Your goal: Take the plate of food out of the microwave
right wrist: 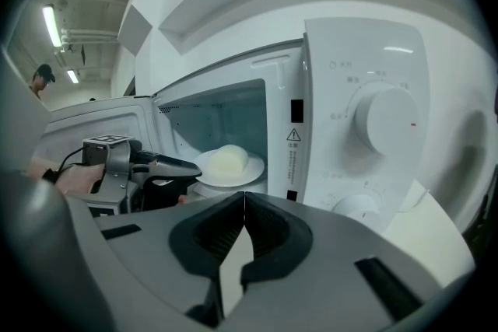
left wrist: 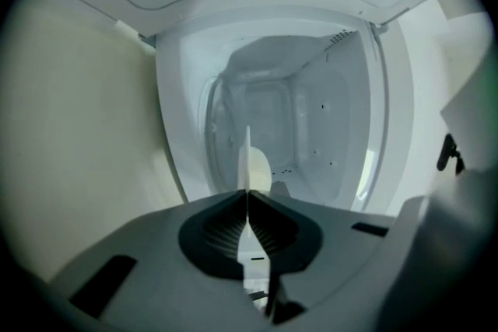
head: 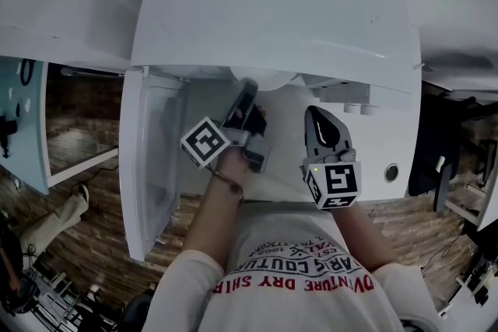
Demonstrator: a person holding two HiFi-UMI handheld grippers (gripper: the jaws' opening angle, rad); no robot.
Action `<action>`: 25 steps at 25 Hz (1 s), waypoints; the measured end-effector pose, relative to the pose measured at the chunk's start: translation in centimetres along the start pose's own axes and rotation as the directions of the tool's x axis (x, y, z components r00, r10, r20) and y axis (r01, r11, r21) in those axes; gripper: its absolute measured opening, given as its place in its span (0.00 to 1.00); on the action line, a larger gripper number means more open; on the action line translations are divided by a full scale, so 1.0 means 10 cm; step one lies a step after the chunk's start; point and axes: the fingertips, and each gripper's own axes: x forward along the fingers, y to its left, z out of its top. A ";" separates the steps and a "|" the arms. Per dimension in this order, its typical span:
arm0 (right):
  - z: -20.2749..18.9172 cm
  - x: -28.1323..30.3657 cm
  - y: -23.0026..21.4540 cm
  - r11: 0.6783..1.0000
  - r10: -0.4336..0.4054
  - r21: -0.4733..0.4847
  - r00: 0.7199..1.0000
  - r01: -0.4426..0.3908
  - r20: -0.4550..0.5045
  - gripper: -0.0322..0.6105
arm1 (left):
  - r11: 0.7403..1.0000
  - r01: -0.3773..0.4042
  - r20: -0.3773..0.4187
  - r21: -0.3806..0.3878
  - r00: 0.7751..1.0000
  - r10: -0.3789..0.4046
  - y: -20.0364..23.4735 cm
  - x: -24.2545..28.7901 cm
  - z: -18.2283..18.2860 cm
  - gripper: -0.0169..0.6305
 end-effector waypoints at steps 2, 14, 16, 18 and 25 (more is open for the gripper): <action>0.01 -0.03 -0.02 1.000 -0.006 0.000 1.000 0.006 0.004 0.07 | 0.999 0.038 0.002 -0.009 0.999 -0.038 -0.10 -0.02 -0.03 0.05; 0.16 -0.34 -0.05 1.000 -0.031 -0.005 0.997 0.031 0.073 0.07 | 0.996 0.080 -0.008 -0.042 0.997 -0.080 -0.42 -0.54 -0.26 0.05; 0.20 -0.41 -0.04 0.999 -0.032 -0.001 0.995 0.032 0.091 0.07 | 0.996 0.088 -0.032 -0.026 0.996 -0.088 -0.51 -0.65 -0.32 0.05; 0.23 -0.49 -0.05 0.999 -0.034 -0.001 0.994 0.035 0.106 0.07 | 0.996 0.094 -0.054 -0.008 0.994 -0.094 -0.59 -0.78 -0.39 0.05; 0.42 -0.72 -0.04 0.998 -0.061 -0.004 0.986 0.063 0.157 0.07 | 0.994 0.105 -0.083 0.024 0.991 -0.103 -0.83 -1.14 -0.46 0.05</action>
